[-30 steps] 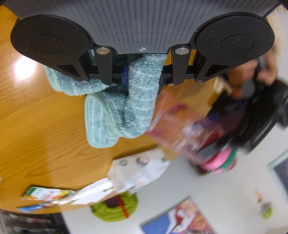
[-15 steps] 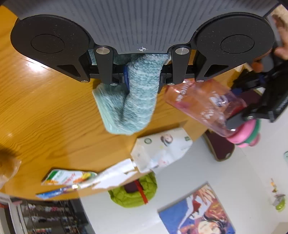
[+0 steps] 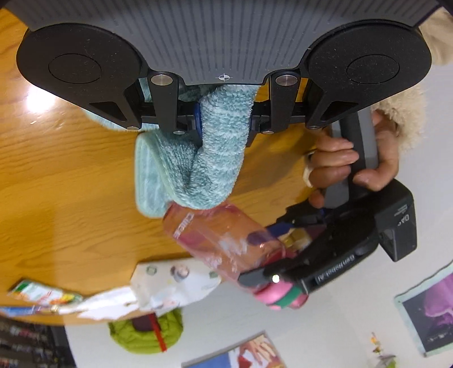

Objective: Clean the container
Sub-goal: 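Rub the towel against the tilted bottle base while the left gripper turns it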

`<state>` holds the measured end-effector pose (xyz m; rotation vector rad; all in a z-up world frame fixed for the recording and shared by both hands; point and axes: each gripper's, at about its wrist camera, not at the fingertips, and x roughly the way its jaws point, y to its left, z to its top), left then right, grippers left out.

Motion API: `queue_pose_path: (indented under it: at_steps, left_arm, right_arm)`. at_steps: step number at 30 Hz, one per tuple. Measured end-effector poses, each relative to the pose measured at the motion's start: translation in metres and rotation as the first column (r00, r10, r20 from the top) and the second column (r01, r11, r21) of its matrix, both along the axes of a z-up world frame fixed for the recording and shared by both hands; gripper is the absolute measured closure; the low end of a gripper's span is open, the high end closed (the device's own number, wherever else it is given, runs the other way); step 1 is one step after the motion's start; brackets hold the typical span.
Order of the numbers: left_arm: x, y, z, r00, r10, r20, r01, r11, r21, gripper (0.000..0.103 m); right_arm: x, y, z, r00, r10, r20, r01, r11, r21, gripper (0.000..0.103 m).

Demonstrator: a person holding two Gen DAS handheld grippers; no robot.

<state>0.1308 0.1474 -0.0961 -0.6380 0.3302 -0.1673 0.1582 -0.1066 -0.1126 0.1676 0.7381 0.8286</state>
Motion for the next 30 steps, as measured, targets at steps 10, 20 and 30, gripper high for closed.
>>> queue_pose_path:
  at_steps: [10,20,30]
  left_arm:
    - [0.0,-0.003,0.0,1.0,-0.007,0.004,0.007,1.0,0.013,0.032]
    - [-0.002,-0.005,0.001,1.0,-0.003,0.003,0.003,1.0,0.009,0.032]
    - [-0.003,-0.002,0.001,1.0,-0.004,0.003,0.004,1.0,0.01,0.032]
  right_arm:
    - [0.064,-0.002,-0.011,0.973,-0.231,0.024,0.232,0.971,-0.062,0.074]
    - [0.02,0.003,-0.013,0.995,-0.039,-0.095,0.043,0.998,0.042,0.073]
    - [0.029,-0.01,0.012,0.981,-0.187,0.046,0.188,0.982,-0.024,0.073]
